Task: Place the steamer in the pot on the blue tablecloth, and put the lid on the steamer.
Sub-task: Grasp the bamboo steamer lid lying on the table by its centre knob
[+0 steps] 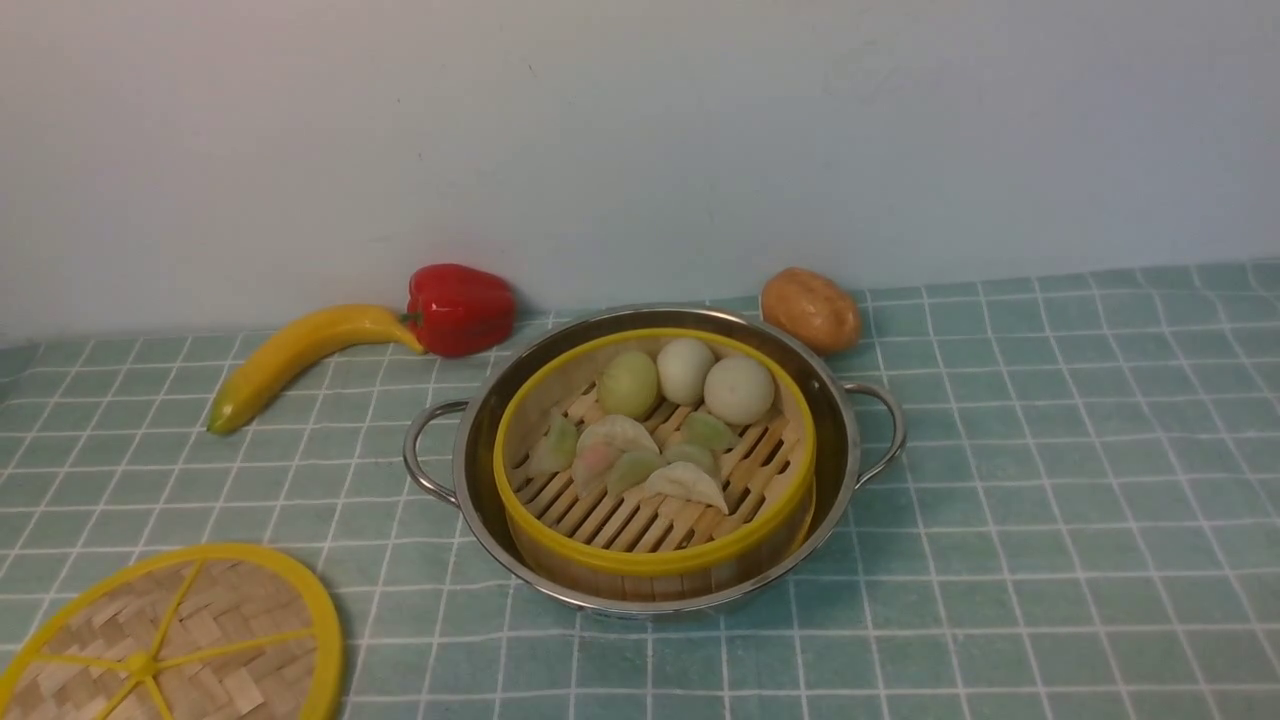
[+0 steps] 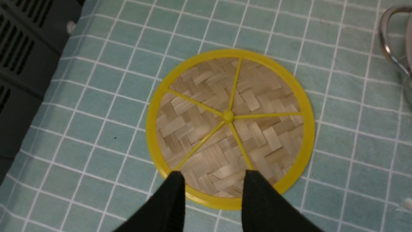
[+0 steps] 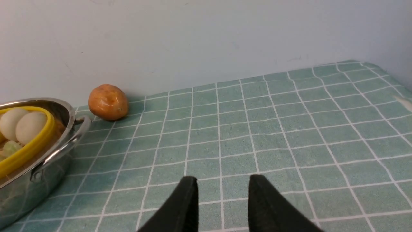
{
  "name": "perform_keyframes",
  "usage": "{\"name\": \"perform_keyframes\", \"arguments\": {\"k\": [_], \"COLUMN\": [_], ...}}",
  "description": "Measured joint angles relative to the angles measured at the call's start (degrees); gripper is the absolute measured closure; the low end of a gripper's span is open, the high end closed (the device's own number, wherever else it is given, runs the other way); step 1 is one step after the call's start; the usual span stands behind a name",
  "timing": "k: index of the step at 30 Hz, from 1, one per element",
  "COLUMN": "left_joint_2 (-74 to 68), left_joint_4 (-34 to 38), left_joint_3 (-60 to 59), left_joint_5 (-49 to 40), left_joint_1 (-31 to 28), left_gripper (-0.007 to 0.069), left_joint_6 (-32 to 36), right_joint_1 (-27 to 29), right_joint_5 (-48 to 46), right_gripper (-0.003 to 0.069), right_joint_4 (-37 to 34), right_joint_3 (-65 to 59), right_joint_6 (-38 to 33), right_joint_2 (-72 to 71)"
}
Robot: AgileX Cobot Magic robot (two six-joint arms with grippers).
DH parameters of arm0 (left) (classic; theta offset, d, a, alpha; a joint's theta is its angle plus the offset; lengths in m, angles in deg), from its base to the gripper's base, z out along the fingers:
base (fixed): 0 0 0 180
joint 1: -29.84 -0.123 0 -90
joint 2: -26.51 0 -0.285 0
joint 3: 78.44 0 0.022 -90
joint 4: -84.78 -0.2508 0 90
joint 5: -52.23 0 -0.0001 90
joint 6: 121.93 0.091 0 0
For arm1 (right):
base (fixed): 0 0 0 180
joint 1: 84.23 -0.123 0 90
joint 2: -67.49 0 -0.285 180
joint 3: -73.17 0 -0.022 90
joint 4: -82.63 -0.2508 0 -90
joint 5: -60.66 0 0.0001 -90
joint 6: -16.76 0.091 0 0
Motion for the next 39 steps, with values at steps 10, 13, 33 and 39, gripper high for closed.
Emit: {"name": "perform_keyframes", "arguments": {"k": [10,13,33,39], "left_joint_2": [-25.94,-30.47,-45.5,-46.06], "left_joint_4": [0.9,1.47,10.34,8.51], "left_joint_3": [1.29,1.29,1.32,1.32], "left_joint_5": [-0.28,-0.51,15.53,15.75], "left_joint_1": [-0.36,-1.3,-6.41,-6.41], "left_gripper": [0.0382,0.0382,0.0382,0.0382], "left_joint_6": [6.19,6.14,2.42,1.45], "right_joint_1": [0.0,0.0,0.0,0.0], "right_joint_5": [0.0,0.0,0.0,0.0], "right_gripper": [0.0419,0.0419,0.0419,0.0419], "right_joint_4": [0.0,0.0,0.0,0.0], "right_joint_3": [0.0,0.0,0.0,0.0], "right_joint_6": [0.0,0.0,0.0,0.0], "right_joint_2": [0.0,0.0,0.0,0.0]}}
